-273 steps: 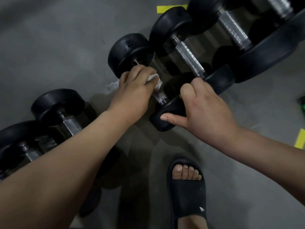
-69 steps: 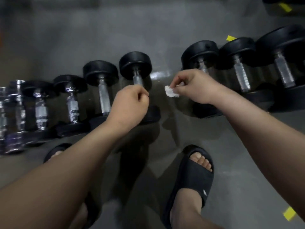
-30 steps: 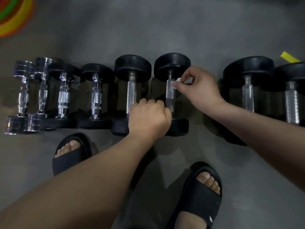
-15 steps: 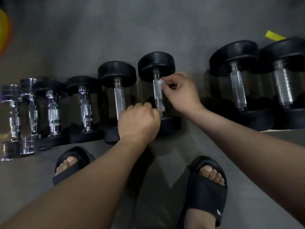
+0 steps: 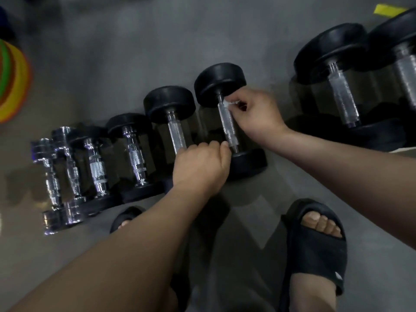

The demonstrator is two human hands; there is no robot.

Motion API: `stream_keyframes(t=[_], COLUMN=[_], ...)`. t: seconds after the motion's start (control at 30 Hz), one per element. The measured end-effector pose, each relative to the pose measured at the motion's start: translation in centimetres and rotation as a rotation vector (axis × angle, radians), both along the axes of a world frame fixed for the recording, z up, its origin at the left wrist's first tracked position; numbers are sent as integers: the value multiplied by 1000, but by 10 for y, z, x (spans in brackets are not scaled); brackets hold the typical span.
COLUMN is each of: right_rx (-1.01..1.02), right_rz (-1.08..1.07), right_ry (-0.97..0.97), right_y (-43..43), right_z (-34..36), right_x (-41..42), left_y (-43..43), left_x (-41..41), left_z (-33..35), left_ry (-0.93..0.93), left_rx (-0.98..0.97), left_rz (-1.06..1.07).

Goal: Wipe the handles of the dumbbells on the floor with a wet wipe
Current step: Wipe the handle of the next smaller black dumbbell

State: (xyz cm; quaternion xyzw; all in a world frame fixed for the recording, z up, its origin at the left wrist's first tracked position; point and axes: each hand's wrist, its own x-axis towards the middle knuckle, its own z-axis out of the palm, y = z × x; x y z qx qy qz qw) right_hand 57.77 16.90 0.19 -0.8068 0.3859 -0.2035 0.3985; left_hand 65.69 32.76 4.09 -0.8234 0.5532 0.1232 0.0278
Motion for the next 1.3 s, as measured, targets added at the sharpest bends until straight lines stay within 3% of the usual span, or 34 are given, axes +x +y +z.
stream_keyframes(t=[0.53,0.93,1.1,1.3], right_rx=[-237,-212,-170,-150], right_rz=[256,325,256,369], right_ry=[-3,32,12,68], right_y=[2,-7,-10,-11], right_z=[7,16,15,24], right_x=[-14,-15,-7,-20], left_y=[-2,-2,-4,-4], left_x=[-8,-9,-10,-9], left_z=[-3,-1,-1,-1], left_ry=[-14,3,1,-9], left_rx=[3,32,33,53], left_rz=[50,76,87,85])
